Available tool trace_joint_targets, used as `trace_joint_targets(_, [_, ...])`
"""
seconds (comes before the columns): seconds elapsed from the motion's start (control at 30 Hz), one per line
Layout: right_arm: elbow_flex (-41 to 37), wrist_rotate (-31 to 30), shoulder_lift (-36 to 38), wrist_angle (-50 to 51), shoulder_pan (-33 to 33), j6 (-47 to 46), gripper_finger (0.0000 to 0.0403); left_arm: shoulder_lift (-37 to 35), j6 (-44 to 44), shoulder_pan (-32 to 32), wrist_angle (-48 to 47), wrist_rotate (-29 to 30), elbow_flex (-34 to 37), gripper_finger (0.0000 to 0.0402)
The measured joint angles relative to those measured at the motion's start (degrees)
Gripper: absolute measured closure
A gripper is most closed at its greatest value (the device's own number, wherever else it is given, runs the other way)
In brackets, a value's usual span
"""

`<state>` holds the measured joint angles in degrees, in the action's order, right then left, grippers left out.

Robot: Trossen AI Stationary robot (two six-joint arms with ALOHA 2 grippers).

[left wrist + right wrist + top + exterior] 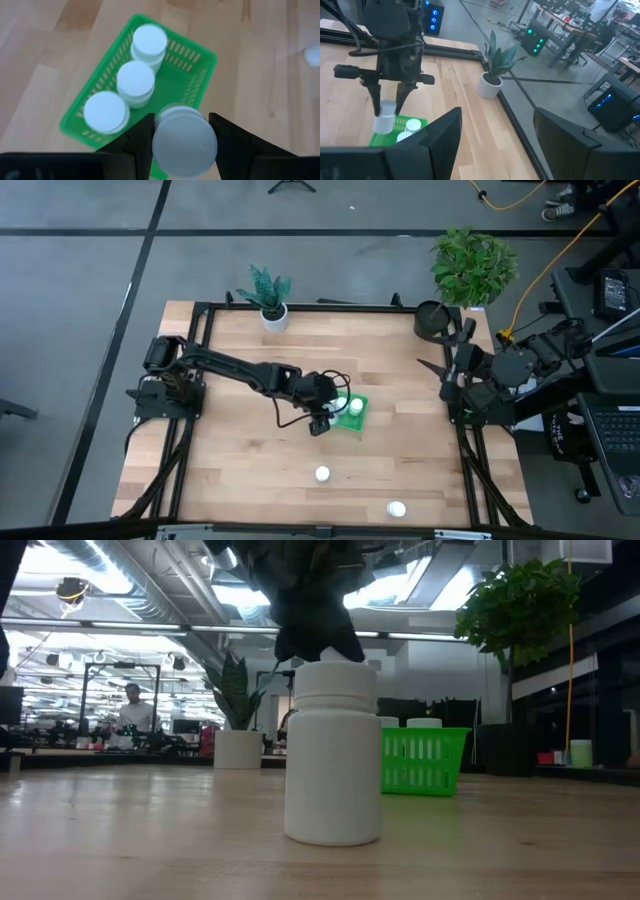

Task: Pick and place pill bottles into a basket
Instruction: Put the white pill bottle into the green bin

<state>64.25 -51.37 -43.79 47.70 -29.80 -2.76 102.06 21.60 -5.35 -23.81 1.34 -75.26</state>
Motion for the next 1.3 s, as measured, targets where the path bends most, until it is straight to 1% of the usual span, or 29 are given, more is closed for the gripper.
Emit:
trace_joint_targets(0.2, [0.0, 0.0, -0.17, -0.02, -0.02, -0.16, 0.0156, 0.0, -2.0, 1.48, -3.11, 0.0, 0.0, 0.0245])
trace_joint_targets(0.37, [0.0, 0.0, -0.2, -0.02, -0.02, -0.2, 0.0156, 0.0, -2.95, 2.74, -3.24, -0.07, 0.0, 0.0245])
trace_joint_targets(0.47, [0.0, 0.0, -0.2, -0.02, 0.0, -0.2, 0.0156, 0.58, -3.38, 3.22, -3.02, -1.52, 0.0, 0.0245])
trace_joint_targets(0.6, [0.0, 0.0, -0.17, 0.11, -0.02, -0.21, 0.0156, 3.49, -3.83, 3.16, -3.37, -3.77, 0.0, 0.0245])
trace_joint_targets(0.77, [0.0, 0.0, -0.18, 0.15, 0.0, -0.22, 0.0156, 5.96, -3.82, 2.76, -2.93, -4.31, 0.01, 0.0245])
trace_joint_targets(0.97, [0.0, 0.0, -0.2, 0.25, 0.0, -0.22, 0.0156, 5.92, -4.35, 2.78, -3.02, -4.43, 0.07, 0.0245])
trace_joint_targets(1.07, [0.0, 0.0, -0.2, 0.26, 0.0, -0.22, 0.0156, 5.92, -4.41, 2.82, -3.31, -5.63, 0.07, 0.0245])
trace_joint_targets(1.13, [0.0, -0.02, -0.2, 0.26, 0.0, -0.22, 0.0156, 5.92, -4.41, 2.82, -3.88, -5.48, 0.07, 0.0245])
trace_joint_targets(1.23, [0.0, 0.0, -0.2, 0.26, -0.02, -0.22, 0.0156, 5.92, -4.41, 2.82, -5.25, -3.75, 0.07, 0.0244])
trace_joint_targets(1.3, [0.0, 0.0, -0.2, 0.26, 0.0, -0.22, 0.0156, 5.92, -4.41, 2.82, -6.31, -3.39, 0.06, 0.0234])
